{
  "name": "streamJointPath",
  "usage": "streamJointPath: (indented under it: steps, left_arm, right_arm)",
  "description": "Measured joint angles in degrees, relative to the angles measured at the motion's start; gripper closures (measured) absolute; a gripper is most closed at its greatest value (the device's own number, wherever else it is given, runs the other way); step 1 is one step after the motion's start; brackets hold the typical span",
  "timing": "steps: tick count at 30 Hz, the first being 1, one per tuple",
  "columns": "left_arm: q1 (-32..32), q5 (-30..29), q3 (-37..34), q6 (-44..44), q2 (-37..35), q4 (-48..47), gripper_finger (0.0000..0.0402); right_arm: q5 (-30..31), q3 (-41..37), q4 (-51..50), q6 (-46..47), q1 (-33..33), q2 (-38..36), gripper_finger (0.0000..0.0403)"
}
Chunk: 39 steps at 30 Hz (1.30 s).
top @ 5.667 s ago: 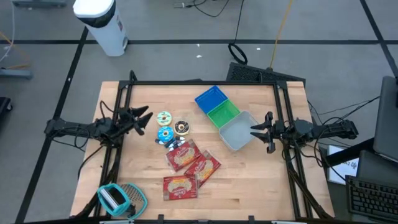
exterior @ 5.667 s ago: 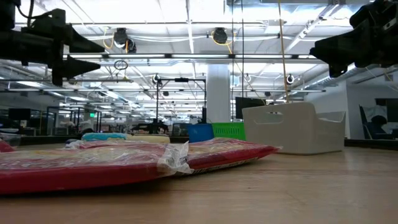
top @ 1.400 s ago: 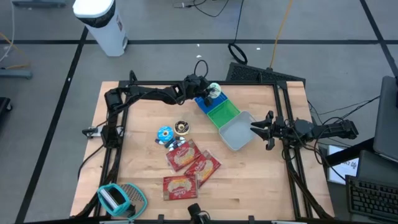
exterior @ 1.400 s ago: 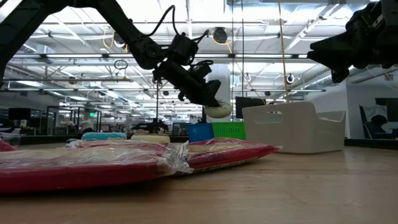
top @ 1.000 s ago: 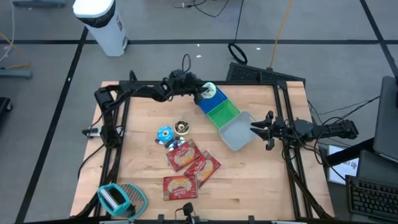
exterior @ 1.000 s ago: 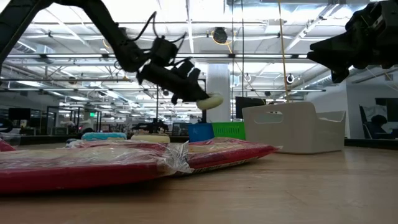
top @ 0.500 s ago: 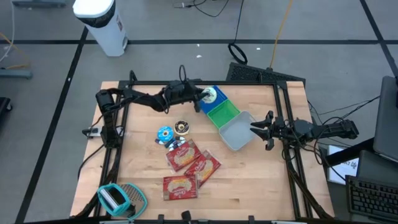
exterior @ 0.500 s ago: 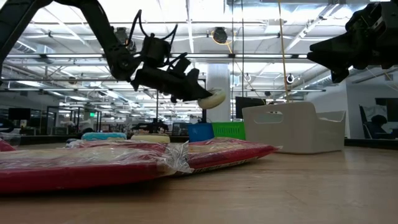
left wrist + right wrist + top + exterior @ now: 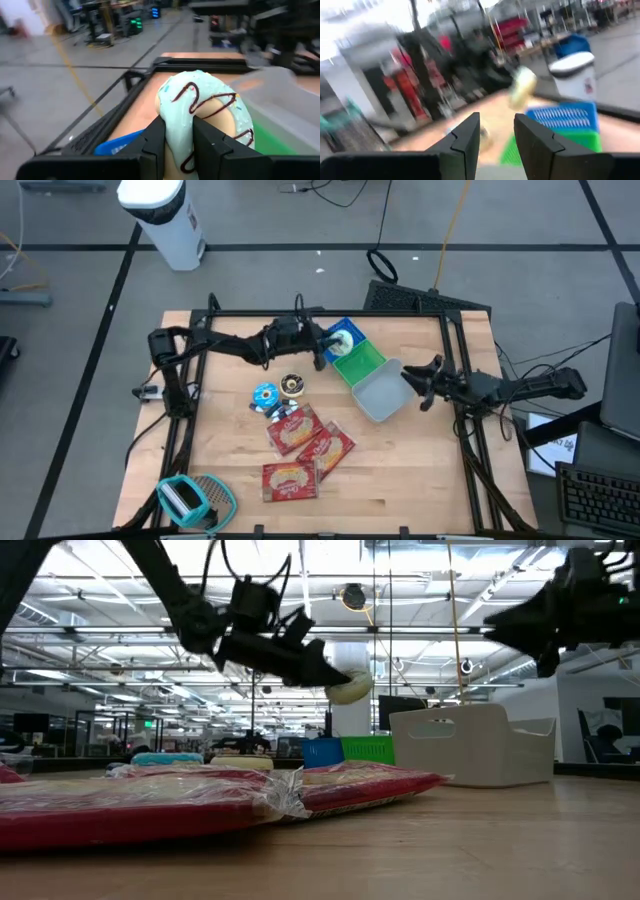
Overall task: Pick & Place Food Item
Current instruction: Put the light blue donut into the blue bin
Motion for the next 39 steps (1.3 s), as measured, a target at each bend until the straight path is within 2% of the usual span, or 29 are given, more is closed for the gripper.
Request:
streamJointPath:
  steps: [6,11,14,18,21,25,32,35,39]
  left_arm:
    - [-4.96,-7.05,1.33,6.96,-3.45,-5.74,0.0325]
    - [-7.16,-9.57,1.42,8.86,-4.17,-5.78,0.0325]
    - [-8.54,-9.86,1.42,8.87,-4.16,-5.83,0.0325]
    - [-10.25,-10.58,1.42,10.73,-4.16,-5.96,0.0325]
    - [-11.25,-13.05,1.42,12.80,-4.16,-6.01,0.0325]
    - [-12.31,-15.90,1.38,14.46,-4.16,-6.31,0.0325]
    - [-12.66,-16.49,1.38,14.98,-4.16,-6.16,0.0319]
    - [-13.00,-17.25,1.38,15.05,-4.16,-6.04,0.0295]
    - [-13.67,-20.38,1.53,14.87,-4.16,-6.26,0.0232]
  right_arm:
    - [0.77,9.97,2.25,-0.99,-6.39,19.63,0.0286]
    - [-10.76,19.69,6.20,-2.18,-13.36,35.09,0.0238]
    - [-14.52,25.48,5.64,-0.12,-16.64,43.84,0.0199]
    - [-20.90,31.16,5.97,1.92,-19.89,52.93,0.0161]
    - [-27.29,32.91,6.84,3.42,-21.43,57.92,0.0149]
    - [-32.77,33.31,9.96,5.90,-22.84,61.40,0.0150]
    - [-33.09,33.41,10.06,5.72,-23.24,61.77,0.0194]
    - [-33.19,33.41,9.42,5.50,-23.23,60.88,0.0223]
    - [-33.28,33.43,9.23,4.06,-23.23,60.03,0.0261]
